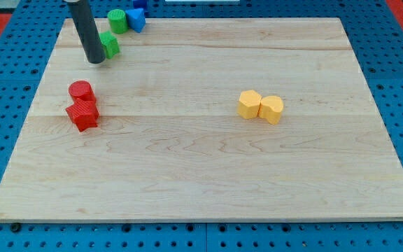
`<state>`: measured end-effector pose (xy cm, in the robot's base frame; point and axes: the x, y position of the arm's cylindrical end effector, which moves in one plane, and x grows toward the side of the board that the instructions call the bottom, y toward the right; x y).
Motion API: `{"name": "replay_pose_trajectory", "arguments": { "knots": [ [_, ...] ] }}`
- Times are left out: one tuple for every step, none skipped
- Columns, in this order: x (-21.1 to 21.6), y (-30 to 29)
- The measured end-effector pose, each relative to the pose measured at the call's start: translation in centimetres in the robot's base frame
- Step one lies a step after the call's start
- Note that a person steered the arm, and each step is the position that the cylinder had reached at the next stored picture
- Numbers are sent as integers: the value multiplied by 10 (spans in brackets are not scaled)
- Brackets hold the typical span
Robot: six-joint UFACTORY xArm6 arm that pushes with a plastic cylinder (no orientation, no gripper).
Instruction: Move the red star along with red circle towards the green star
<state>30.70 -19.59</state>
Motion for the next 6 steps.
{"name": "replay_pose_trajectory", "arguments": {
  "knots": [
    [-16,1],
    [-38,19],
    [-12,25],
    [44,42],
    [77,117],
    [126,121]
  ]
}}
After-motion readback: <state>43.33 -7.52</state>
